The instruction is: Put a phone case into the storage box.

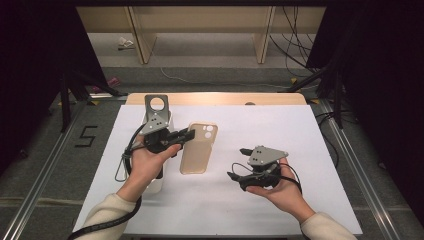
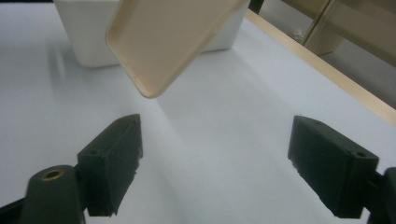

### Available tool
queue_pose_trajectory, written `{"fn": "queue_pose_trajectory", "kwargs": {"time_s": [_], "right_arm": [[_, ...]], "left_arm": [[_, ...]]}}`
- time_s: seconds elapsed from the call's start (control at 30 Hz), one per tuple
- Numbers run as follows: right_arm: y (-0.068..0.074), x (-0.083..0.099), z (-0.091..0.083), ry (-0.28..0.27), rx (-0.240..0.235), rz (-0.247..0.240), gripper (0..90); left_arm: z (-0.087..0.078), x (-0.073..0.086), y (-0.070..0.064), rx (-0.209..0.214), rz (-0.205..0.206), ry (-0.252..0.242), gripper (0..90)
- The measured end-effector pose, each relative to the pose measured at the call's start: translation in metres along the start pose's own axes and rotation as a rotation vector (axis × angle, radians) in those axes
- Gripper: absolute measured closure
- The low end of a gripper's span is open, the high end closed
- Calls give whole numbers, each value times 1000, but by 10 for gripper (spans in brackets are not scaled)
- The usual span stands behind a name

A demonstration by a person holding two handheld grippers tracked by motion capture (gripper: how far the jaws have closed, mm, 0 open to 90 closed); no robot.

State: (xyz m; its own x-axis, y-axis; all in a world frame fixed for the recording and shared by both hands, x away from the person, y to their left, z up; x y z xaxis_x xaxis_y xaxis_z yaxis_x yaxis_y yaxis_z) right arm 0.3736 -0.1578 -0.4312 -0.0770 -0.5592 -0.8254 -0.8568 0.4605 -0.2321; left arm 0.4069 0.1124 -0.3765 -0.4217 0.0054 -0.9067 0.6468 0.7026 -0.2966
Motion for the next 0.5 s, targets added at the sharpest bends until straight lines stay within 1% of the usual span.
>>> {"fn": "queue_pose_trajectory", "kwargs": {"time_s": [0.1, 0.2, 0.3, 0.43, 0.5], "right_arm": [[-4, 2, -4, -21, 8, 35, 166], [-8, 6, -8, -36, 14, 71, 166], [-11, 10, -12, -42, 26, 86, 165], [-15, 15, -18, -48, 46, 108, 164], [-17, 16, -21, -57, 57, 118, 164]], "left_arm": [[-3, -1, 1, 16, 32, -3, 811], [-6, -4, 2, 27, 49, -18, 811], [-10, -7, 2, 35, 67, -35, 810], [-13, -10, 3, 31, 93, -46, 810], [-15, -11, 4, 29, 99, -50, 810]]}}
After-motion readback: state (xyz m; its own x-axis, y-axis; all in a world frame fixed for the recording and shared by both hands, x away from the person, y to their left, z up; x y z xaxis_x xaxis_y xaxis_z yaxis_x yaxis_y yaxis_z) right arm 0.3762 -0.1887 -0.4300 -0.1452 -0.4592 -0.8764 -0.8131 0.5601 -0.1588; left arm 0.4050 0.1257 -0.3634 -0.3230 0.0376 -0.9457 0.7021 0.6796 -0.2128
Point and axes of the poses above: each handheld gripper's, and its own axes: z roughly forward along the jaws, x roughly out of its underside, y roughly to its left, the point moved 3 cm from there along z, roughly forward along the jaws, and after that the axes turned 6 degrees about -z, right-handed, at the moved point
